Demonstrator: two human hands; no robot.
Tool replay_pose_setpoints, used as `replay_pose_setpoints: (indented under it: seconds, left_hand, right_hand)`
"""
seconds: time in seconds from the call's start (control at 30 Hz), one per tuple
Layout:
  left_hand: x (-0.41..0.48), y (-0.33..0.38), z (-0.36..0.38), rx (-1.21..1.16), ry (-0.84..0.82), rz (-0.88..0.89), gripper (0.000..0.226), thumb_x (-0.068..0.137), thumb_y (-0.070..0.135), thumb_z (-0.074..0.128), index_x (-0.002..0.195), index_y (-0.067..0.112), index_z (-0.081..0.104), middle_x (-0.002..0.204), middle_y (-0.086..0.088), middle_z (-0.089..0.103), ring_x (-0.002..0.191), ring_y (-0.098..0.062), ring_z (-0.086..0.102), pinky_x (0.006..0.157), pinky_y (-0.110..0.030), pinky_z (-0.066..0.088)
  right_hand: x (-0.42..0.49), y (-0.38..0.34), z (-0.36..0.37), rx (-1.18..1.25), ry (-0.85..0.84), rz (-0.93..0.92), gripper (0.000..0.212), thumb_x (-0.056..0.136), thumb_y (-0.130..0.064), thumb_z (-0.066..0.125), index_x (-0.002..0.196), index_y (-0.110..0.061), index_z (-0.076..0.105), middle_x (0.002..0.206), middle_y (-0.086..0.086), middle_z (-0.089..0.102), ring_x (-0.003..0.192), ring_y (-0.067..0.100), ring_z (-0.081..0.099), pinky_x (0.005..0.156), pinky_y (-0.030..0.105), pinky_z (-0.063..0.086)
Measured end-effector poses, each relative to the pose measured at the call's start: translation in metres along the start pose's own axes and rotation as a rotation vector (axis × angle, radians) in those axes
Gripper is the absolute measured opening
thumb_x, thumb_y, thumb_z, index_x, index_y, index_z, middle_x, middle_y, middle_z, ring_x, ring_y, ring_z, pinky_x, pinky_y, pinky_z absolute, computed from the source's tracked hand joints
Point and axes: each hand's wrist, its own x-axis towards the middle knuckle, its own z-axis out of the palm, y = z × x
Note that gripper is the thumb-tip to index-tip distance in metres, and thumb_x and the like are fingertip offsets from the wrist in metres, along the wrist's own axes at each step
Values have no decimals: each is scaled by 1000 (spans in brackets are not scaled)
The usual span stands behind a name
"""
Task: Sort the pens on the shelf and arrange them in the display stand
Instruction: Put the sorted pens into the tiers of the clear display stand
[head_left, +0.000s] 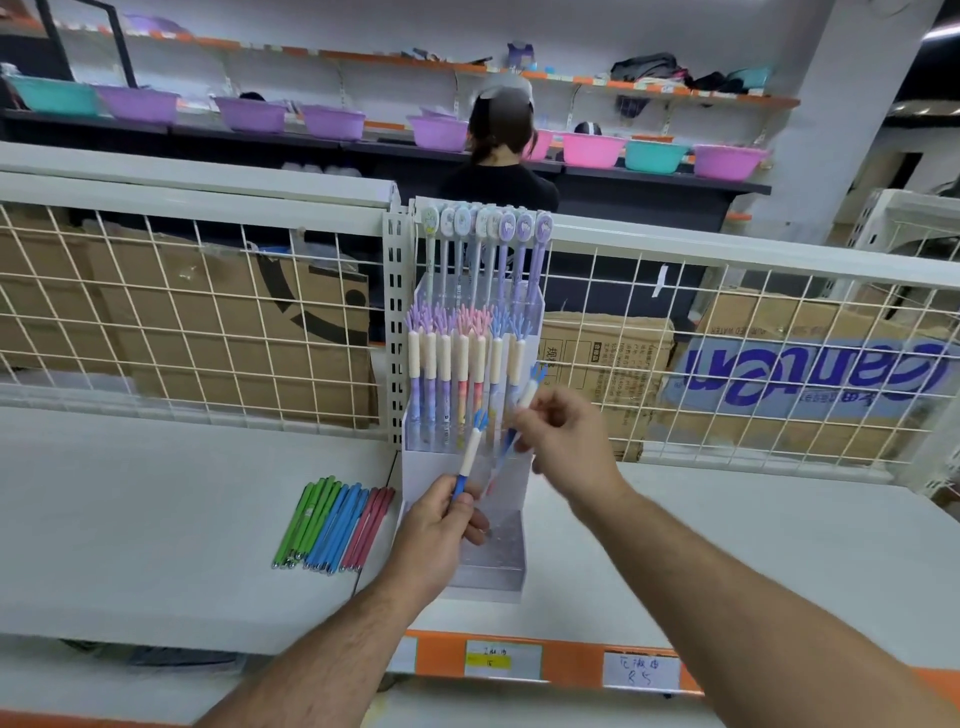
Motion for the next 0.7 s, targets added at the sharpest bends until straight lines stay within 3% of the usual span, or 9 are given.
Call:
replay_pose_setpoints:
  seconds: [0.07, 0.2, 0.33, 0.47, 0.7]
  left_hand:
    - [0, 0, -1, 16, 1, -2, 20, 105, 14, 42, 101, 17, 61, 86, -14, 70, 74, -18, 67, 74, -27, 52]
    - [0, -1, -1, 25, 8, -2, 21, 105, 15, 42, 100, 18, 61, 88, -14, 68, 75, -17, 66, 78, -31, 54]
    - [1, -1, 0, 36, 18, -6, 21, 105, 18, 41, 100, 20, 62, 88, -14, 68, 74, -16, 64, 83, -38, 54]
    - [-1, 1, 0, 43, 18, -7, 21, 105, 20, 42, 100, 22, 62, 84, -7, 66, 74, -13, 63, 80, -33, 52]
    - [-1, 2, 1, 48, 16, -14, 21, 106, 22, 42, 101, 23, 62, 86, -7, 66, 75, -13, 62, 81, -32, 52]
  right_hand:
    - [12, -18, -14, -18, 44, -29, 10, 93, -6, 67, 87, -4, 60, 74, 15, 65, 60, 16, 63, 48, 25, 44]
    - [35, -44, -31, -29, 109, -73, 4, 95, -9, 64, 95, -5, 63, 86, 10, 71, 61, 10, 67, 50, 19, 48]
    - [48, -50, -31, -112, 140, -100, 5, 96, -17, 65, 92, -18, 63, 84, 3, 72, 76, 20, 73, 64, 38, 60]
    - [55, -39, -27, -220, 129, -124, 6, 94, -20, 66, 88, -20, 64, 81, 2, 72, 78, 23, 72, 70, 50, 61]
    - [55, -20, -20, -322, 46, -101, 9, 93, -19, 66, 83, -20, 65, 77, 0, 73, 78, 22, 71, 74, 50, 60]
